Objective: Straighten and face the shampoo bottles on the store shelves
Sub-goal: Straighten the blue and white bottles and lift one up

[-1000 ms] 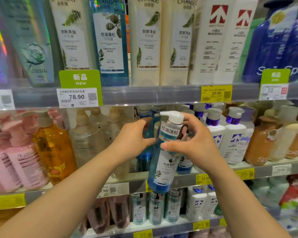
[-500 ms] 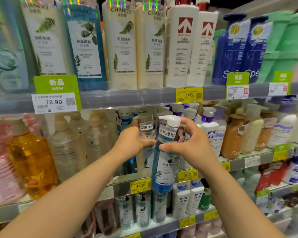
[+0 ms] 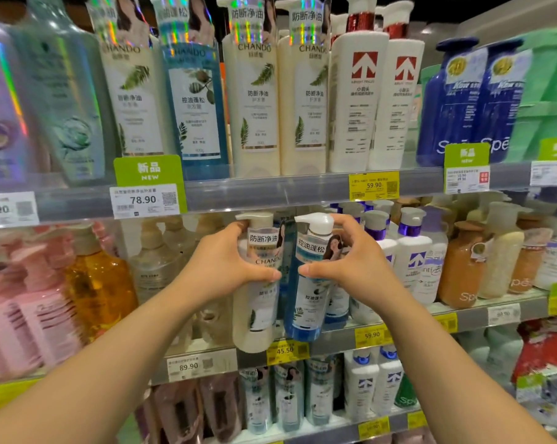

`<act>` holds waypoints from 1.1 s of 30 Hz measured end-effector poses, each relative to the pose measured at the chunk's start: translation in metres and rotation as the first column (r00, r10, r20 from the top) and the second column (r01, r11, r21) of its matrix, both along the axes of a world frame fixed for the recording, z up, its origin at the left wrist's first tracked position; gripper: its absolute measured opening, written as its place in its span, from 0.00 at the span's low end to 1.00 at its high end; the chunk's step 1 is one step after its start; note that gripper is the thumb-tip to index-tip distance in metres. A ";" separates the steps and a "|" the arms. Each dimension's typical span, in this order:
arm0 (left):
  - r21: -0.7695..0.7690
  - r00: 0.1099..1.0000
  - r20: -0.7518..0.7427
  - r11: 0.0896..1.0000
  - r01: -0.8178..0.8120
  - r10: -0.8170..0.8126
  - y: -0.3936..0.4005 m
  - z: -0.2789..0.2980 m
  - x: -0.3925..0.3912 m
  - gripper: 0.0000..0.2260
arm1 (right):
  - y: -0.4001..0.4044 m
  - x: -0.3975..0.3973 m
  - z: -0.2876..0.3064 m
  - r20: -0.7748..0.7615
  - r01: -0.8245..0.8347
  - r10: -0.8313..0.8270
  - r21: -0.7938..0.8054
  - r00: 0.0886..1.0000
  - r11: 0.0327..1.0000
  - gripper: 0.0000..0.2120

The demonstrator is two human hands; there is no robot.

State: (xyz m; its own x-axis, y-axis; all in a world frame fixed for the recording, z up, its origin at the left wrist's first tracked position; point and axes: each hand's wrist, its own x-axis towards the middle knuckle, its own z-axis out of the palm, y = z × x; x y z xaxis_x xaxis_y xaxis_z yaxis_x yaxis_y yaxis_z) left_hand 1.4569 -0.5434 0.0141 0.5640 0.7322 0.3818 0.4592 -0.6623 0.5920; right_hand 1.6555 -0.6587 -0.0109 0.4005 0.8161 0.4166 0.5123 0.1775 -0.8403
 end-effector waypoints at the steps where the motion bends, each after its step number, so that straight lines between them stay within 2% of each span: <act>1: 0.001 1.000 0.003 1.000 -0.005 0.005 -0.001 0.001 -0.004 0.36 | 0.003 -0.002 0.000 0.014 -0.001 0.001 0.003 1.000 1.000 0.35; 9: -0.046 0.997 0.037 0.997 -0.062 0.064 -0.006 0.000 -0.028 0.39 | 0.029 -0.017 -0.005 0.111 0.026 -0.023 -0.028 0.994 0.999 0.32; 13: -0.046 0.997 0.027 0.996 -0.072 0.073 -0.009 0.001 -0.034 0.43 | 0.040 -0.019 0.000 0.230 0.105 -0.079 -0.103 0.970 0.989 0.37; 17: -0.055 0.996 0.048 0.996 -0.072 0.075 -0.013 0.002 -0.040 0.41 | 0.048 -0.018 0.003 0.386 0.196 -0.099 -0.220 0.917 0.956 0.40; 21: -0.048 0.996 0.054 0.996 -0.069 0.072 -0.016 0.005 -0.046 0.36 | 0.051 -0.018 0.010 0.453 0.230 -0.074 -0.298 0.888 0.927 0.28; 27: -0.014 0.996 0.073 0.999 -0.047 0.048 -0.021 0.025 -0.055 0.29 | 0.059 -0.019 0.019 0.531 0.297 -0.057 -0.378 0.846 0.877 0.18; 33: -0.070 0.991 0.128 0.997 0.045 -0.036 -0.021 0.044 -0.061 0.25 | 0.051 -0.027 0.029 0.568 0.346 -0.106 -0.333 0.816 0.877 0.19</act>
